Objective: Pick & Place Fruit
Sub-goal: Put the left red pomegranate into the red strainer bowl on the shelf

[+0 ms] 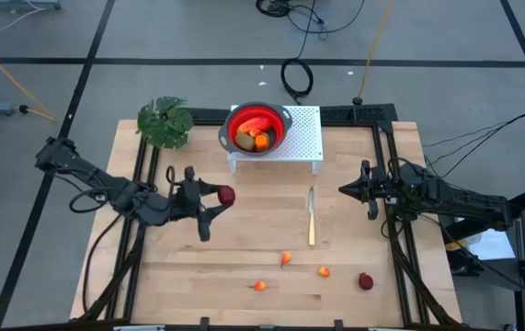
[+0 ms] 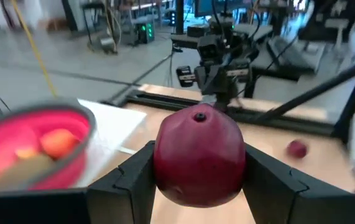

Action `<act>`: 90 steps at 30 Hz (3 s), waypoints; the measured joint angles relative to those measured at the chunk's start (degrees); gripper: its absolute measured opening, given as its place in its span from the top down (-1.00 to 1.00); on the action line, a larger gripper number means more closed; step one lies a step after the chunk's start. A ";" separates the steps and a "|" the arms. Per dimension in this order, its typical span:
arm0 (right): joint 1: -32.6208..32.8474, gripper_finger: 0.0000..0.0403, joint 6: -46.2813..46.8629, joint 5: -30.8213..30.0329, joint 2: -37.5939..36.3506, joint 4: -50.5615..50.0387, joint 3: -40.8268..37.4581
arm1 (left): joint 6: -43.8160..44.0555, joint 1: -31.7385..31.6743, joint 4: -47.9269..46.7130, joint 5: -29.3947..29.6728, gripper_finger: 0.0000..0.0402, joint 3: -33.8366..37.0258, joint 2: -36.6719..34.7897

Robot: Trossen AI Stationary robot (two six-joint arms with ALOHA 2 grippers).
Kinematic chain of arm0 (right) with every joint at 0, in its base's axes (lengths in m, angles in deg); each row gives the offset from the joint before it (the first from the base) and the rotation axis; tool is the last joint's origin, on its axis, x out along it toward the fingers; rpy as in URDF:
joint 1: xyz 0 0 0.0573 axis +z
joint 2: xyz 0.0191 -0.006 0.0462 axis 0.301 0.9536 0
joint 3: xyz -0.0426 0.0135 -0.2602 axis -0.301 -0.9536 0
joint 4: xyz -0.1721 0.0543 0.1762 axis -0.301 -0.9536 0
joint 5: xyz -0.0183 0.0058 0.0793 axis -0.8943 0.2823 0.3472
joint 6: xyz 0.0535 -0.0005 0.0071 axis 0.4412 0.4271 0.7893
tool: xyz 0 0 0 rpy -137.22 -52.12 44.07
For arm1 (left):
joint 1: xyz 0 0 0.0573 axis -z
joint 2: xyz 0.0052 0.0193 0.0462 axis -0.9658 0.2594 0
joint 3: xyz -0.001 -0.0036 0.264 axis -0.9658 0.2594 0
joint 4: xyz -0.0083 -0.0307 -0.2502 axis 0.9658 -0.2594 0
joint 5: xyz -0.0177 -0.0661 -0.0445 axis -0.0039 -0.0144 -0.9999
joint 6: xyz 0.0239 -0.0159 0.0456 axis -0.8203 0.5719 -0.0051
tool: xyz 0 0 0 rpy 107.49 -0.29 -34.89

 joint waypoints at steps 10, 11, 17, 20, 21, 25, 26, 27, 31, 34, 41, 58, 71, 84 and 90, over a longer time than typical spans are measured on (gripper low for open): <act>-0.01 1.00 0.00 -0.01 0.00 0.00 0.00 | -15.26 -2.58 -0.02 -0.04 0.01 0.00 0.00; -0.01 1.00 0.00 0.00 0.00 0.00 0.01 | -15.06 -2.79 -0.02 -0.09 0.01 0.00 0.00; 0.00 1.00 0.00 0.00 0.00 0.00 0.00 | -11.95 -3.41 -0.02 -2.42 0.01 0.00 0.00; -0.01 1.00 0.00 0.00 0.00 0.00 0.00 | -5.64 -4.52 0.10 -3.87 0.01 -0.09 0.84; -0.01 1.00 0.00 0.00 0.00 0.00 0.00 | -3.69 -4.89 0.00 -4.69 0.01 -0.09 1.24; 0.01 1.00 0.00 -0.01 0.00 0.00 0.00 | 1.45 -6.87 1.00 -9.72 0.01 -0.09 3.71; 0.00 1.00 0.00 0.00 0.00 0.00 0.00 | 2.22 -7.36 1.42 -11.00 0.02 -0.09 4.55; -0.01 1.00 0.00 -0.01 0.00 0.00 0.00 | 2.90 -7.96 2.29 -12.35 0.01 -0.07 5.44; 0.00 1.00 0.01 -0.01 0.00 0.00 0.00 | 3.28 -10.26 7.89 -15.88 0.01 -0.07 8.24; 0.00 1.00 0.00 0.00 0.00 0.00 0.00 | 4.56 -12.26 12.01 -17.32 0.02 -0.07 10.01; 0.00 1.00 0.00 0.00 0.00 0.00 0.00 | 4.66 -17.70 15.15 -18.29 0.02 -2.45 12.22; 0.01 1.00 0.02 0.00 0.00 0.00 0.00 | -5.22 -35.97 14.99 -27.09 0.02 -10.74 13.25; 0.00 1.00 0.44 0.00 0.00 0.00 0.00 | -2.14 -48.46 10.62 -40.65 0.02 -10.87 15.64; 0.00 1.00 0.46 -0.02 0.02 -0.11 0.01 | -9.59 -51.67 -15.75 -37.66 0.02 -25.98 24.58; -0.01 1.00 0.46 0.00 0.02 -0.23 0.00 | -13.63 -51.56 -27.27 -32.96 0.02 -35.26 29.89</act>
